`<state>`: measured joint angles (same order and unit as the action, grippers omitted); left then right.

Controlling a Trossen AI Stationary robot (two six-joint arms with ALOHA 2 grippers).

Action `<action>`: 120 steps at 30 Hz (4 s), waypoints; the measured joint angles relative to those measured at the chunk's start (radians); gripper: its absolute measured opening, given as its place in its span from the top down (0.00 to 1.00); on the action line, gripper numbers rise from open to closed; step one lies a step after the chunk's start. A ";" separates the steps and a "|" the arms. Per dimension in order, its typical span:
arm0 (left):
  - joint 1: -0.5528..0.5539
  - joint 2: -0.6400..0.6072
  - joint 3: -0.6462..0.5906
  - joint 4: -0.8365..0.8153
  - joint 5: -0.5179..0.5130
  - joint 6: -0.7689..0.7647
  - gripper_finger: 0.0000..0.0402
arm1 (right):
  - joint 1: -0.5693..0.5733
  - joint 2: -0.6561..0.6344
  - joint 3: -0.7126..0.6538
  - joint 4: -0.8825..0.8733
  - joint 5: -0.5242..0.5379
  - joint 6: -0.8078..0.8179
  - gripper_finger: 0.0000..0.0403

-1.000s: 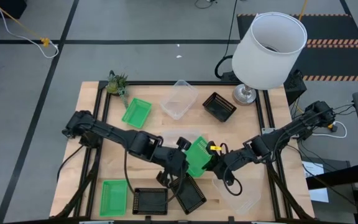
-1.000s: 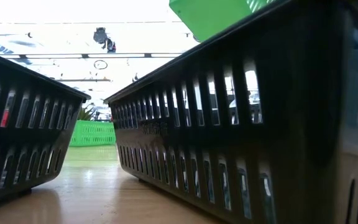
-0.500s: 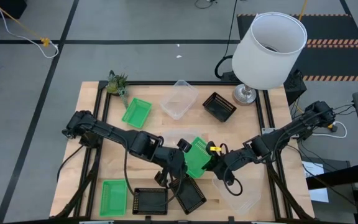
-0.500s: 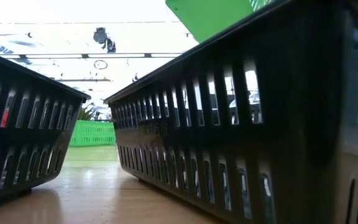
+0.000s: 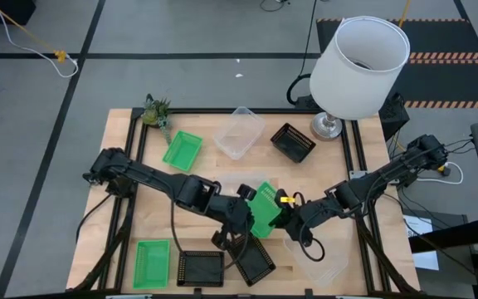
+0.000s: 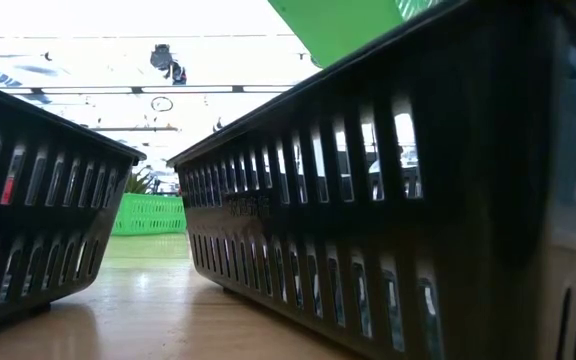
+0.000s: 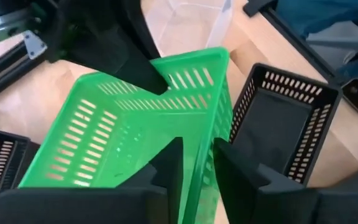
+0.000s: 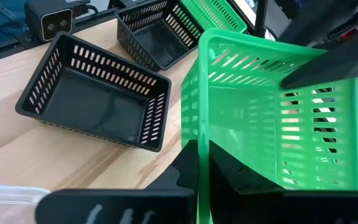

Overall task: Stack baskets by color
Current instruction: Stack the middle right green bin on the bottom left green bin

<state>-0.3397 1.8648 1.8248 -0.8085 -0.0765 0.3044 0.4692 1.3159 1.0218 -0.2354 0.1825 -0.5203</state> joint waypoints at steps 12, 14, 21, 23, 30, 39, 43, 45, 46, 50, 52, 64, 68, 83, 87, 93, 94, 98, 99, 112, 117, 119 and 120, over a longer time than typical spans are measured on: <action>-0.023 -0.001 0.000 -0.013 0.004 0.073 0.96 | 0.008 0.000 0.000 0.019 0.011 -0.011 0.94; -0.031 -0.001 0.000 -0.022 0.000 0.054 0.97 | 0.019 0.000 0.000 0.057 0.029 0.009 0.89; -0.101 -0.001 0.000 -0.084 -0.100 -0.080 0.98 | 0.096 -0.022 0.001 0.266 0.055 0.070 0.67; -0.137 -0.001 0.000 -0.095 -0.113 -0.135 0.99 | 0.122 -0.037 0.001 0.303 0.096 0.083 0.61; -0.324 -0.001 0.000 -0.175 -0.282 -0.332 0.99 | 0.213 -0.127 0.002 0.311 0.262 0.154 0.50; -0.604 -0.001 0.000 -0.249 -0.529 -0.725 0.99 | 0.277 -0.221 0.002 0.249 0.473 0.280 0.53; -0.701 -0.001 0.000 -0.306 -0.638 -0.911 0.97 | 0.286 -0.229 0.002 0.250 0.529 0.281 0.55; -0.738 -0.001 0.000 -0.333 -0.669 -0.991 0.98 | 0.286 -0.228 0.002 0.250 0.528 0.276 0.55; -0.755 -0.001 0.000 -0.345 -0.683 -1.031 0.99 | 0.286 -0.227 0.002 0.249 0.528 0.275 0.55; -0.810 -0.001 0.000 -0.400 -0.735 -1.159 0.97 | 0.286 -0.228 0.002 0.254 0.528 0.248 0.55; -0.833 -0.001 0.000 -0.429 -0.746 -1.214 0.97 | 0.286 -0.228 0.002 0.254 0.528 0.232 0.55; -0.933 0.019 -0.001 -0.502 -0.735 -1.427 0.99 | 0.285 -0.228 0.002 0.261 0.528 0.213 0.55; -0.950 0.019 -0.013 -0.499 -0.735 -1.430 0.97 | 0.285 -0.228 0.002 0.262 0.528 0.214 0.55; -0.972 0.020 -0.123 -0.506 -0.618 -1.510 0.98 | 0.285 -0.228 0.001 0.262 0.528 0.216 0.55; -0.982 0.020 -0.124 -0.469 -0.596 -1.519 0.97 | 0.285 -0.228 0.001 0.261 0.528 0.216 0.55; -0.988 0.020 -0.125 -0.494 -0.566 -1.591 0.98 | 0.285 -0.228 0.001 0.261 0.528 0.216 0.55; -0.987 0.020 -0.132 -0.499 -0.550 -1.611 0.98 | 0.285 -0.228 0.001 0.260 0.528 0.216 0.55; -0.982 0.020 -0.170 -0.496 -0.496 -1.642 0.97 | 0.285 -0.228 0.001 0.258 0.528 0.216 0.55; -0.982 0.020 -0.183 -0.498 -0.484 -1.650 0.98 | 0.285 -0.228 0.001 0.257 0.528 0.217 0.55; -0.985 0.020 -0.264 -0.419 -0.419 -1.623 0.98 | 0.285 -0.228 0.001 0.252 0.528 0.220 0.55; -0.985 0.020 -0.299 -0.413 -0.420 -1.569 0.97 | 0.285 -0.228 0.001 0.252 0.527 0.220 0.55; -0.985 0.021 -0.307 -0.407 -0.419 -1.552 0.98 | 0.285 -0.228 0.001 0.252 0.528 0.220 0.55; -0.985 0.020 -0.309 -0.406 -0.419 -1.546 0.98 | 0.285 -0.228 0.001 0.252 0.527 0.220 0.55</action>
<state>-1.3247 1.8851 1.5156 -1.2144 -0.4953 -1.2416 0.7544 1.0882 1.0229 0.0166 0.7100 -0.3000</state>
